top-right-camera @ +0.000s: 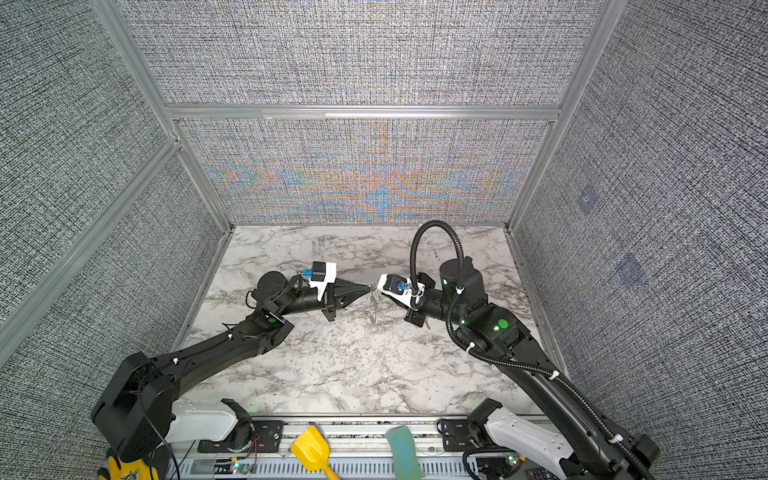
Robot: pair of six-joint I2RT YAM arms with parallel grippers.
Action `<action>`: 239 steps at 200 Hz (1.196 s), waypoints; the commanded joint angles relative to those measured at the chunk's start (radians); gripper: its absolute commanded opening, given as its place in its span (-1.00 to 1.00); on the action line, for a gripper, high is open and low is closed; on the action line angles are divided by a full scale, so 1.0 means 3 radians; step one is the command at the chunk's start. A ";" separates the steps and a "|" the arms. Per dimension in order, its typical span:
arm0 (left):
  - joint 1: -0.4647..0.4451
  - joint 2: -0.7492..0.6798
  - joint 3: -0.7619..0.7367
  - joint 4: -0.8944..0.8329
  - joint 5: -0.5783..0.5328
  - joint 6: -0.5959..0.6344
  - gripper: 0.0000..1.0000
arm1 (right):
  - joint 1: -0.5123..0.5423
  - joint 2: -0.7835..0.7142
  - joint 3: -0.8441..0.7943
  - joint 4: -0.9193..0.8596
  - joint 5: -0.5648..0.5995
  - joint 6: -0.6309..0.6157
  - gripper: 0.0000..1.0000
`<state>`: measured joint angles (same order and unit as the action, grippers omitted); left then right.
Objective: Remove the keys from the keyring
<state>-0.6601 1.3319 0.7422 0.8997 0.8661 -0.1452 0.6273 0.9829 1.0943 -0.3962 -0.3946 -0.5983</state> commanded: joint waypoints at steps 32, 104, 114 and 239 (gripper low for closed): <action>0.0003 -0.0021 0.0032 -0.0115 0.0063 0.0128 -1.00 | -0.0087 0.0159 0.0125 -0.0058 -0.0377 0.0062 -0.74; 0.0000 -0.0005 0.0070 -0.0212 0.0099 0.0199 -1.00 | -0.0169 0.0236 0.0167 -0.0069 -0.0622 0.0056 -0.73; 0.0002 -0.0004 0.0073 -0.0217 0.0106 0.0209 -1.00 | -0.0175 0.0249 0.0172 -0.0073 -0.0629 0.0057 -0.74; 0.0002 -0.0004 0.0085 -0.0282 0.0196 0.0263 -1.00 | -0.0204 0.0364 0.0228 -0.0132 -0.0717 0.0103 -0.69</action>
<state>-0.6605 1.3319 0.7616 0.8101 0.9012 -0.0788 0.5640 1.0851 1.1522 -0.4213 -0.5968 -0.5751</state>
